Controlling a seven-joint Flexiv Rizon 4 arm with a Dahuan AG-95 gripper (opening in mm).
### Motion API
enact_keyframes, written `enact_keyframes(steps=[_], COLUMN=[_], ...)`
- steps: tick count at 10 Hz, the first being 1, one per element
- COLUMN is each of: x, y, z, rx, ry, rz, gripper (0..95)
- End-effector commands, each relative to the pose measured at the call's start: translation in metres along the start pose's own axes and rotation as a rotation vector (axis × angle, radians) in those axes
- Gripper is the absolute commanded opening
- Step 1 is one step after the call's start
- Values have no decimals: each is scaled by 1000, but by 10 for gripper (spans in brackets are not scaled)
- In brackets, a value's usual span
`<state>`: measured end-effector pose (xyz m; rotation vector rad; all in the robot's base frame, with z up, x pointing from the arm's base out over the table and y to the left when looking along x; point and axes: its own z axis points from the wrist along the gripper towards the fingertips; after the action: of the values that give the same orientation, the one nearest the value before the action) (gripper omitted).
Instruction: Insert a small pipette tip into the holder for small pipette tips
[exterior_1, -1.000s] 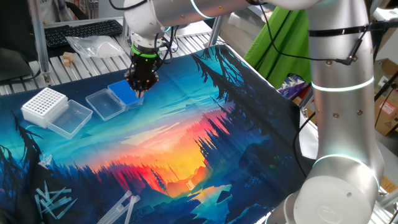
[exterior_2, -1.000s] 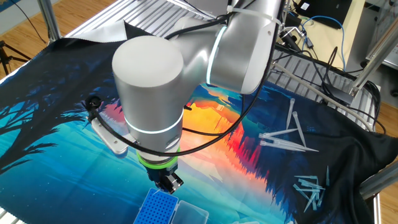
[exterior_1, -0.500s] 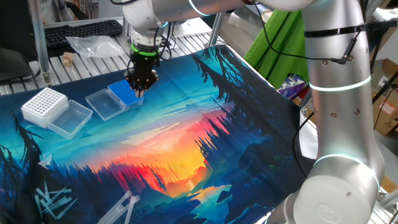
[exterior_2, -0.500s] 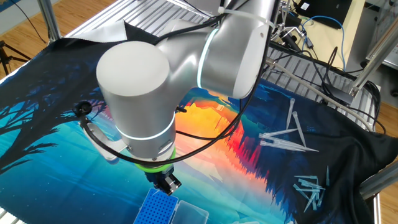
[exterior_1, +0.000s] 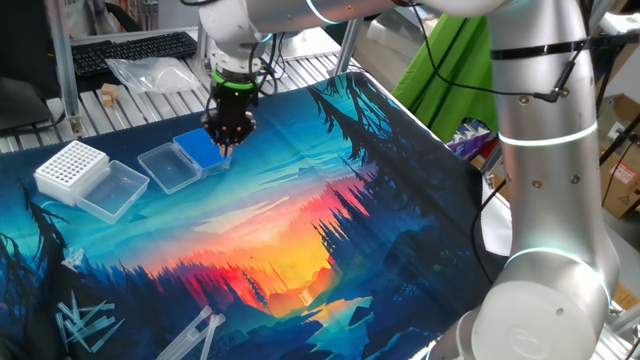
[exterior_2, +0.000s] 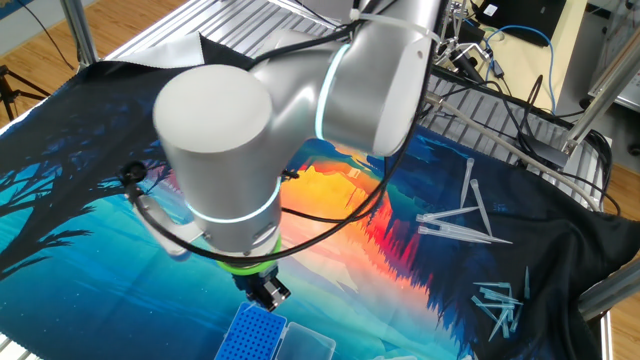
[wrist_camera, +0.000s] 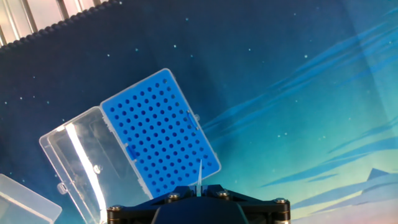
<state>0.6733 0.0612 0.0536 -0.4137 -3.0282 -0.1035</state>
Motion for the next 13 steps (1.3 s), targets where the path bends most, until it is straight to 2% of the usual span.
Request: enact_keyframes(steps=[1, 6, 9, 10, 13], x=[2, 14, 16, 16, 16], y=[-1, -2, -2, -2, -2], z=[-1, 2, 2, 2, 2], rx=[3, -5, -2, -5, -7], ry=[18, 37, 58, 74, 83], rz=[3, 6, 13, 15, 20], gripper=[0, 0, 0, 0, 0])
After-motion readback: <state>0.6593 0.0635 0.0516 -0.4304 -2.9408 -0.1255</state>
